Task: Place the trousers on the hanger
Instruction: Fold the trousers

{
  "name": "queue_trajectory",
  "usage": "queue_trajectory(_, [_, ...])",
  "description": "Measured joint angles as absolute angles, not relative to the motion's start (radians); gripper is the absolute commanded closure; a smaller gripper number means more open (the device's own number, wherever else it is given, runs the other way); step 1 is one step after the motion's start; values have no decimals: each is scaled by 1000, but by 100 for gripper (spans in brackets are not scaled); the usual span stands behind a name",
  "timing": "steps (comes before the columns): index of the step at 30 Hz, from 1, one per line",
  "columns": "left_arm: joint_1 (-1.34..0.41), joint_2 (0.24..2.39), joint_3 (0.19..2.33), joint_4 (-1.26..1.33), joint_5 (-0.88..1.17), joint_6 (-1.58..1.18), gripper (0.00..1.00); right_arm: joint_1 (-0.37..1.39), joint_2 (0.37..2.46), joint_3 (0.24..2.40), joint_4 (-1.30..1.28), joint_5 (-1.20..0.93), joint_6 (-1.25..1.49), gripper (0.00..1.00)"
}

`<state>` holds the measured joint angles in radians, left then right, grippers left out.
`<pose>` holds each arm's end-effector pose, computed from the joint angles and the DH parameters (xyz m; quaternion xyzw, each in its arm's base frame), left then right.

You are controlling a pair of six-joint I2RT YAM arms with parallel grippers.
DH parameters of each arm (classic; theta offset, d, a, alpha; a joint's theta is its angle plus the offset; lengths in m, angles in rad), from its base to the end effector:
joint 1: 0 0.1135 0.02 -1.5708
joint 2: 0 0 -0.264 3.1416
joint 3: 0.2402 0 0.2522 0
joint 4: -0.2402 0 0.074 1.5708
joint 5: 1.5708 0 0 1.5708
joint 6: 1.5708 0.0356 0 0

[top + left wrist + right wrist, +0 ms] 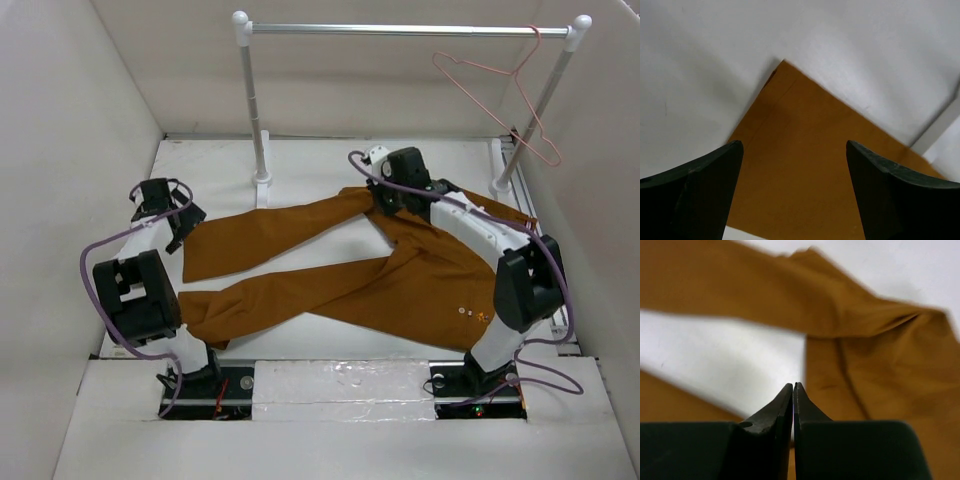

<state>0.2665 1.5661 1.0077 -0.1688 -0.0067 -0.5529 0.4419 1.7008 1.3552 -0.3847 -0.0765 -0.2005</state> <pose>0.3281 0.0898 0.2257 -0.3647 0.8363 -0.0554 0.4056 0.3483 0.1678 0.2757 -0.3028 0.8607 0.0837 0.4005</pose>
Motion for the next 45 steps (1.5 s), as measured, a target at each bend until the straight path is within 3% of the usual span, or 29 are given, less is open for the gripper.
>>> queue_trajectory(3, [266, 1607, 993, -219, 10, -544, 18, 456, 1695, 1297, -380, -87, -197, 47])
queue_trajectory(5, [268, 1643, 993, -224, 29, -542, 18, 450, 1715, 1254, -381, -94, -198, 42])
queue_trajectory(9, [270, 1694, 1008, -213, 38, -543, 23, 414, 1766, 1208, -386, -86, -202, 41])
queue_trajectory(11, [270, 1714, 1023, -214, 27, -545, 35, 393, 1790, 1208, -380, -77, -205, 41])
queue_trajectory(14, [271, 1752, 1057, -206, 4, -561, 59, 374, 1823, 1209, -364, -51, -206, 50])
queue_trajectory(15, [271, 1771, 1072, -202, -7, -565, 67, 376, 1837, 1210, -357, -45, -205, 68])
queue_trajectory(16, [272, 1789, 1093, -205, -14, -569, 86, 382, 1851, 1210, -351, -39, -204, 80])
queue_trajectory(18, [273, 1837, 1143, -211, -21, -578, 99, 400, 1876, 1209, -339, -24, -198, 100])
queue_trajectory(25, [307, 1953, 1300, -238, -1, -610, 100, 480, 1786, 1083, -290, -12, -201, 100])
queue_trajectory(36, [405, 1935, 1359, -327, -107, -652, 100, 584, 1538, 928, -494, -130, -268, 100])
queue_trajectory(37, [400, 1914, 1357, -332, -114, -649, 66, 584, 1523, 928, -506, -132, -267, 100])
queue_trajectory(39, [370, 1852, 1348, -328, -125, -621, 43, 569, 1504, 929, -514, -148, -270, 100])
queue_trajectory(40, [344, 1821, 1348, -327, -131, -606, 27, 558, 1503, 934, -517, -157, -271, 100])
queue_trajectory(42, [276, 1773, 1348, -319, -140, -574, 16, 540, 1517, 954, -525, -167, -275, 100])
queue_trajectory(45, [182, 1770, 1355, -315, -149, -529, 15, 524, 1538, 992, -534, -173, -287, 100])
